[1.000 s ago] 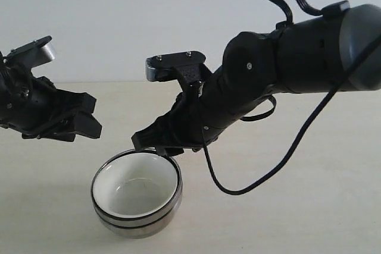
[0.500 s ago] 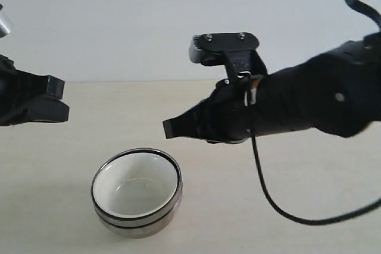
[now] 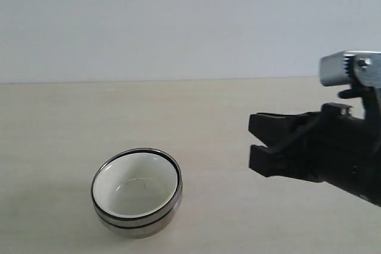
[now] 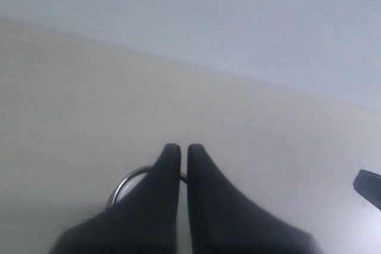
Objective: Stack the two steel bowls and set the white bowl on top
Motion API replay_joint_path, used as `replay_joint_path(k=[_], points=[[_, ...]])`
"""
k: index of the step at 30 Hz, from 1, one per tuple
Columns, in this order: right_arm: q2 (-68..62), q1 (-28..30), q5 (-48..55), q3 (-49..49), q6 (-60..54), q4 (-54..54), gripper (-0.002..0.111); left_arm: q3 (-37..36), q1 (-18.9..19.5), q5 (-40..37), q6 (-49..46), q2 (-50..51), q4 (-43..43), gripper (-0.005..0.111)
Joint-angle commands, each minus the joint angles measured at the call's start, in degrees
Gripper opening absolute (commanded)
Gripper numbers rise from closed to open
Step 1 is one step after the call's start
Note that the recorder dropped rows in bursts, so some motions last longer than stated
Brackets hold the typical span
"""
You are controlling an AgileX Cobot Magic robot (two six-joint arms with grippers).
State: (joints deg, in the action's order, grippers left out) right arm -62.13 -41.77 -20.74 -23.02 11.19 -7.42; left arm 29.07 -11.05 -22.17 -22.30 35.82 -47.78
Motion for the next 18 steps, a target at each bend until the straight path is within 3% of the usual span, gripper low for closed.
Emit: replay_joint_path(k=[1,10,18], points=[[6.80,0.15,-6.71,5.55,-0.01,-0.97,0.000,-6.68,0.14,4.41,-0.62,-10.51,-1.35,0.004],[17.84,0.15,-21.19,16.42,-0.01,-5.72,0.000,-18.41,0.14,5.99,-0.62,-23.92,-2.79,0.004],[20.27,0.15,-20.37,18.39,-2.24,-5.72,0.000,-24.55,0.14,8.88,-0.62,-26.54,-8.86,0.004]])
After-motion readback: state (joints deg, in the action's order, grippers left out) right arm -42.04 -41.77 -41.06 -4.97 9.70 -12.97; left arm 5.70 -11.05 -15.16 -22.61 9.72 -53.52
